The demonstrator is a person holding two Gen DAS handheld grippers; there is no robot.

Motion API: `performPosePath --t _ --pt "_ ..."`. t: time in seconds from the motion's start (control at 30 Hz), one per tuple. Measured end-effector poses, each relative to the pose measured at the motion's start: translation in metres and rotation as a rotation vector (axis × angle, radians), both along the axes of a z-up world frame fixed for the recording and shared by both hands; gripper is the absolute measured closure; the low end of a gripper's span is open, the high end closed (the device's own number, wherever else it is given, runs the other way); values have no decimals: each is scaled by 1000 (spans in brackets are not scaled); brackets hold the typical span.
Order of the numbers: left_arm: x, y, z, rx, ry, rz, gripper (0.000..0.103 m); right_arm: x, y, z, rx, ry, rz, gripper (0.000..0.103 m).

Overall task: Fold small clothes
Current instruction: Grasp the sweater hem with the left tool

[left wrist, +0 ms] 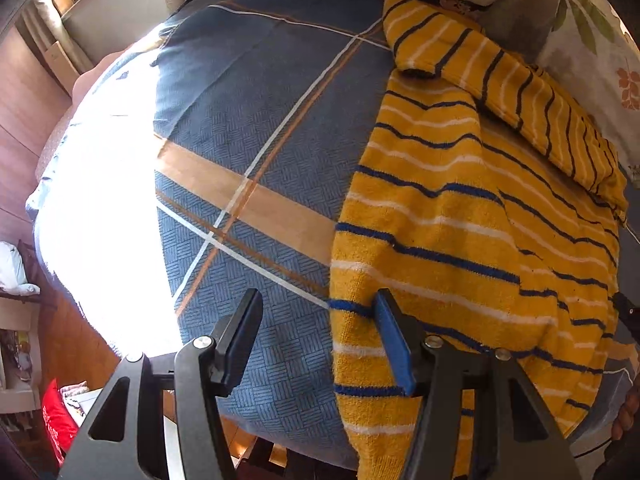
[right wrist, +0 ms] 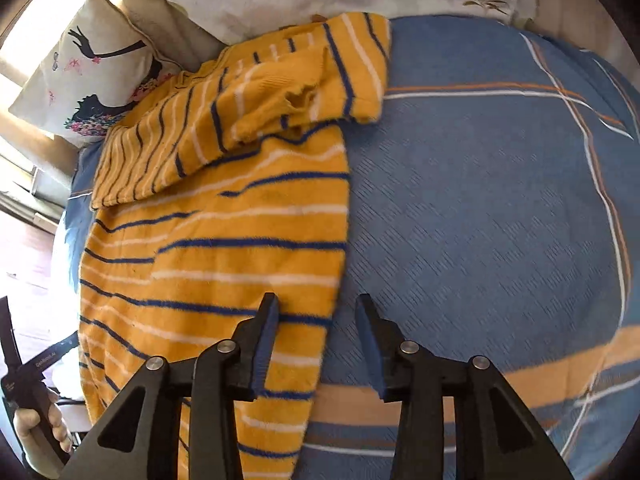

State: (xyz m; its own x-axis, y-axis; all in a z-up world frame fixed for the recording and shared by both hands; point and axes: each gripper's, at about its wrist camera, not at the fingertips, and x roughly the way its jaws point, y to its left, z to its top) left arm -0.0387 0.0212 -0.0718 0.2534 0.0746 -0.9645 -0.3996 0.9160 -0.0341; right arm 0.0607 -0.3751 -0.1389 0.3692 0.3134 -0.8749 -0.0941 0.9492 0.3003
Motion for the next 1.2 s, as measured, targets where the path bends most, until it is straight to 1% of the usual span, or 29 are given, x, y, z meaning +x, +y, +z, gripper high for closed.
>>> performPosePath --t 0.13,0.23,0.37,0.47,0.6,0.7,0.8,0.9,1.0,1.13,1.2 --pt "5 -1 -5 -50 -10 -73 46 -33 -5 -5 -5 34 -90 53" --pt "7 -4 -10 -45 3 -135 43 -49 8 -5 -33 53 -119 53" --pt "8 -6 -10 -46 0 -204 39 -67 22 -6 -14 80 -183 50" --pt "9 -5 -11 -69 -1 -249 34 -80 31 -7 -14 87 -224 49" --pt "10 -7 -13 -63 -2 -321 29 -92 40 -7 -46 70 -260 48" --pt "9 -10 -13 -52 -1 -352 26 -97 44 -7 -51 58 -277 48" --pt "8 -11 -11 -50 1 -355 26 -102 42 -7 -43 50 -277 47" --pt "9 -14 -12 -54 5 -337 26 -103 41 -7 -29 48 -259 46" --pt "4 -25 -12 -46 10 -319 26 -105 36 -8 14 47 -239 41" --pt "-8 -39 -11 -49 28 -289 26 -108 33 -8 47 29 -179 37" --pt "-16 -47 -11 -69 31 -268 26 -111 31 -9 57 9 -135 36"
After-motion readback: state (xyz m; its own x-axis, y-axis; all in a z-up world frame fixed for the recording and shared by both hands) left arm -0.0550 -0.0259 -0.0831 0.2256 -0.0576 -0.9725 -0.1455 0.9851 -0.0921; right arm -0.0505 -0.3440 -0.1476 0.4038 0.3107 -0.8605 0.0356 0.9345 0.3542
